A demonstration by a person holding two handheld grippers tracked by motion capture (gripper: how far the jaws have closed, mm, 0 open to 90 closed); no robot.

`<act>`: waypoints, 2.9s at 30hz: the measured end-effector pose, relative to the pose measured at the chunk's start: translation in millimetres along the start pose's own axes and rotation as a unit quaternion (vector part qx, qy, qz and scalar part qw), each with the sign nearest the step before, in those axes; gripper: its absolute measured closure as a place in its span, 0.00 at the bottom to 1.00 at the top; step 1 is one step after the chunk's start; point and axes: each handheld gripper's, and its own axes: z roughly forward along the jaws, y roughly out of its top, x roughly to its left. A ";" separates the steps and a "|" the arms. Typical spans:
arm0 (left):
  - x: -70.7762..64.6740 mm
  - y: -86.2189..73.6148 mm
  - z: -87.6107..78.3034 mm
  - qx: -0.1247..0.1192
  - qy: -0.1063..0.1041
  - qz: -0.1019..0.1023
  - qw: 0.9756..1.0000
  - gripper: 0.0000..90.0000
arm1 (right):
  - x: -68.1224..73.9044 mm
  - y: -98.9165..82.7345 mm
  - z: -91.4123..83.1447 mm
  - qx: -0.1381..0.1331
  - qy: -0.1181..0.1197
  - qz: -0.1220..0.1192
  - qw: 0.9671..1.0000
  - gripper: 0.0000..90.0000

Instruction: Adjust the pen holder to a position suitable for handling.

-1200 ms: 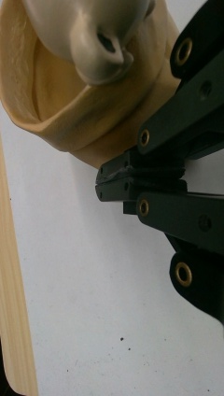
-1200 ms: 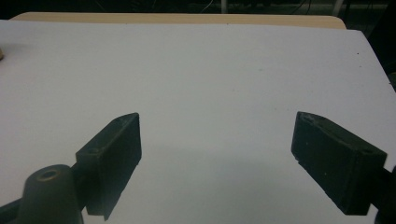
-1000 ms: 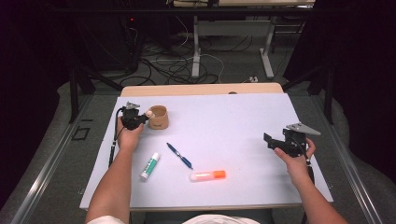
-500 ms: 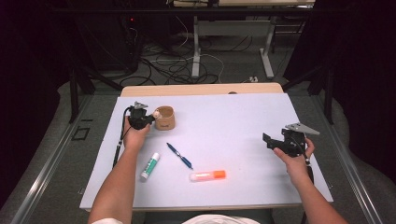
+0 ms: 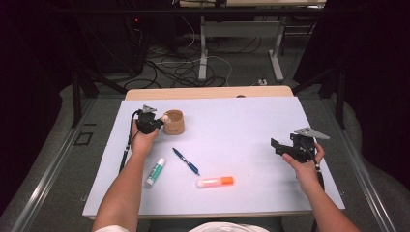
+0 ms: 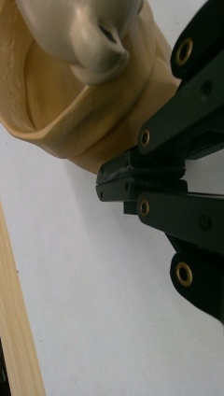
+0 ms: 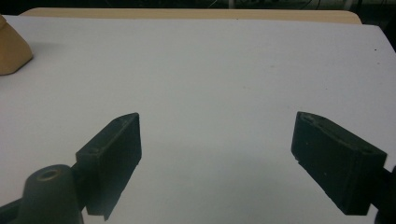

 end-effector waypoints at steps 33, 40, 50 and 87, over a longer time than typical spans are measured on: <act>-65.3 28.8 28.4 0.018 -0.046 0.054 0.997 1.00 | 1.3 -0.9 1.3 0.002 0.009 -0.006 1.000 0.17; -82.1 35.0 34.9 0.017 -0.058 0.066 0.996 1.00 | 2.5 -0.9 1.6 0.002 0.012 -0.009 1.000 0.17; -105.3 38.2 45.3 0.031 -0.068 0.074 0.994 1.00 | 2.9 -1.0 1.1 0.003 0.014 -0.007 1.000 0.17; -100.2 41.6 34.3 0.038 -0.062 0.069 0.995 0.86 | 4.1 -1.1 0.8 0.005 0.014 -0.008 1.000 0.17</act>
